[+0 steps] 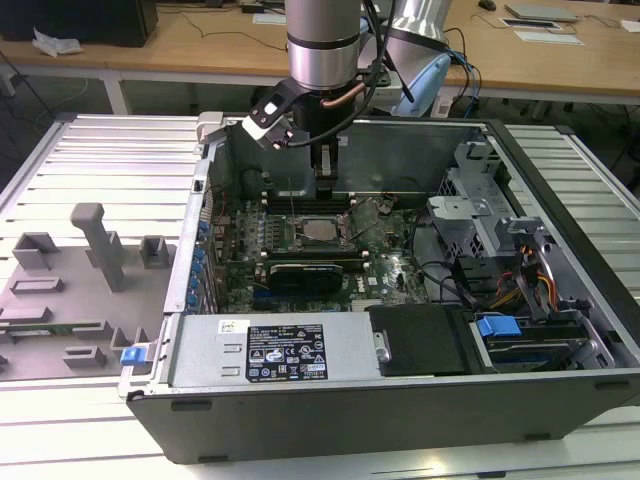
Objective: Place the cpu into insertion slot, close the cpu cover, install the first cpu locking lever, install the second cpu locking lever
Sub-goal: 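Place the cpu into insertion slot, then close the cpu cover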
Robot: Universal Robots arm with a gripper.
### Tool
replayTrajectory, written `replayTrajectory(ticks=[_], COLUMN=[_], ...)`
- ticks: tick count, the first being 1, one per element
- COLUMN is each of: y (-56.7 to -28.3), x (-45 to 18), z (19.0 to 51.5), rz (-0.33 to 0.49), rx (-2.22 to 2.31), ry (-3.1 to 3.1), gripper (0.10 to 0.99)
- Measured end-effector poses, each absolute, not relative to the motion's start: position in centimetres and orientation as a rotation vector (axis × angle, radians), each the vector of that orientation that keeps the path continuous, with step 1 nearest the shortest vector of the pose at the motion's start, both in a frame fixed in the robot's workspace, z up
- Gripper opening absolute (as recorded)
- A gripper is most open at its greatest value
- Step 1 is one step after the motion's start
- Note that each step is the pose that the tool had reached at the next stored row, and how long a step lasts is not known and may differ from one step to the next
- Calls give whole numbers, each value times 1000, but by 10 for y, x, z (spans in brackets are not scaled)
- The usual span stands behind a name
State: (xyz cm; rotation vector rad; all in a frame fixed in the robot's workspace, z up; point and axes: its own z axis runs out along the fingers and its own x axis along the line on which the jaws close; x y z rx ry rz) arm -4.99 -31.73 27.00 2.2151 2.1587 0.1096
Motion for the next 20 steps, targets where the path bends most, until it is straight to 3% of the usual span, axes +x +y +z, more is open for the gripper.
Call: replayTrajectory(ticks=[11,20], y=[-317,-317], x=[-47,32], z=[270,270], rz=[109,86], rx=[2216,2227], ry=[2157,2168], gripper=[106,106])
